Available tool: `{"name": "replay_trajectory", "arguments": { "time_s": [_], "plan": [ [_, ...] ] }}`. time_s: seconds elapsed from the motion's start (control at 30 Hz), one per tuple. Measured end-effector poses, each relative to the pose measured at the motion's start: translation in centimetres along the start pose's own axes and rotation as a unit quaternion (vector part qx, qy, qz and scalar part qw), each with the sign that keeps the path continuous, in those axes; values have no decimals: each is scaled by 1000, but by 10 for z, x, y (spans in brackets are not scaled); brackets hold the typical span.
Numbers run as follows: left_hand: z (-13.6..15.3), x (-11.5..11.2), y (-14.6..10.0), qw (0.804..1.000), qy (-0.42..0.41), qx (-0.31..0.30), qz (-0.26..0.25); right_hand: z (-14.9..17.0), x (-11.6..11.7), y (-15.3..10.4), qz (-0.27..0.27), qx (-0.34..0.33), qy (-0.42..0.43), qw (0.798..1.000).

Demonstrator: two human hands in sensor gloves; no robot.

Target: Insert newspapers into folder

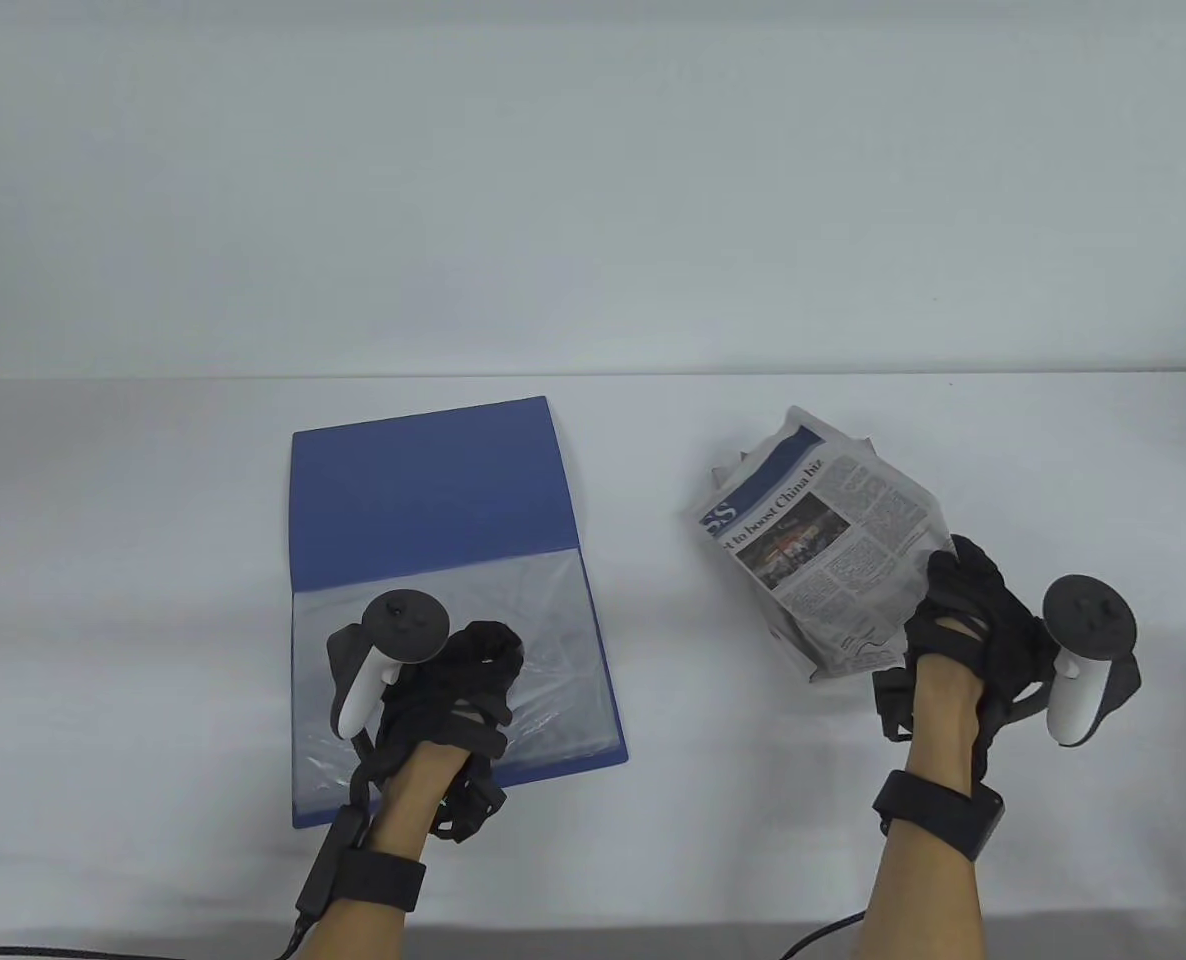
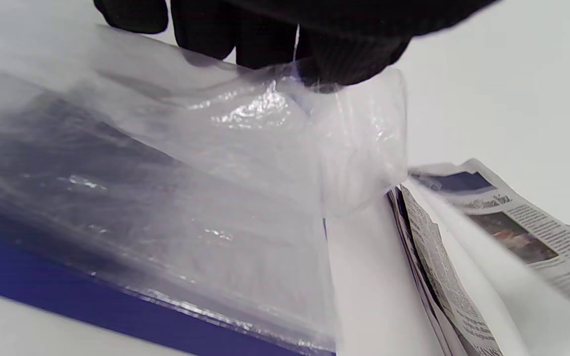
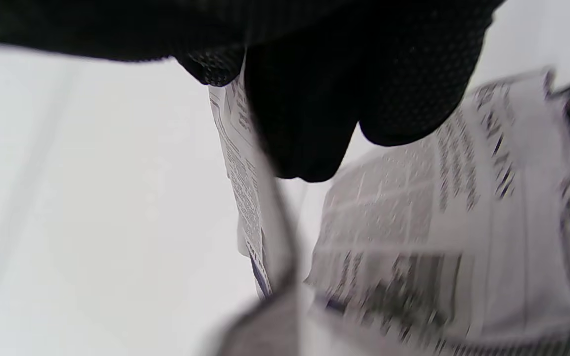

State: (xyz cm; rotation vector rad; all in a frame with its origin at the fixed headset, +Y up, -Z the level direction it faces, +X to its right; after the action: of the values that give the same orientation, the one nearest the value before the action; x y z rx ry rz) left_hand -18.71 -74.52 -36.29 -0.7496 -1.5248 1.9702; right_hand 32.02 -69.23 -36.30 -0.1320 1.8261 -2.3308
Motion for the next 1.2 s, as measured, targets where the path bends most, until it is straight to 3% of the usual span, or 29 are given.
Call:
{"name": "replay_trajectory", "arguments": {
  "time_s": [0.27,0.53,0.73,0.9,1.2],
  "plan": [
    [2,3,-1,1000,-1,2,-8,18,41,21,-151,66,24,986],
    [2,4,-1,1000,2,2,-7,35,78,38,-245,112,13,963],
    [2,4,-1,1000,14,-5,-8,46,79,42,-262,97,66,958],
    [0,3,0,1000,11,-6,-6,41,79,42,-277,91,54,955],
    [1,1,1,1000,23,-6,3,70,100,52,-335,158,64,927]
  ]
}}
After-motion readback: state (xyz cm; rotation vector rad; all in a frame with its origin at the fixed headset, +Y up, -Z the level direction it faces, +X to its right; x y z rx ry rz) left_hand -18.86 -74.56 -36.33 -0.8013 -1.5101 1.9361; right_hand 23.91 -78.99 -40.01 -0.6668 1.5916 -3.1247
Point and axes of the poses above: the tracker on the back of each hand, its own z axis roughly to the little-finger side, its own y axis roughly from the wrist to the fingertips, x = y × z, the point moved 2 cm from there along y, roughly from the wrist to the fingertips, and after that the axes turned 15 degrees about -z, right-handed, at the moved point
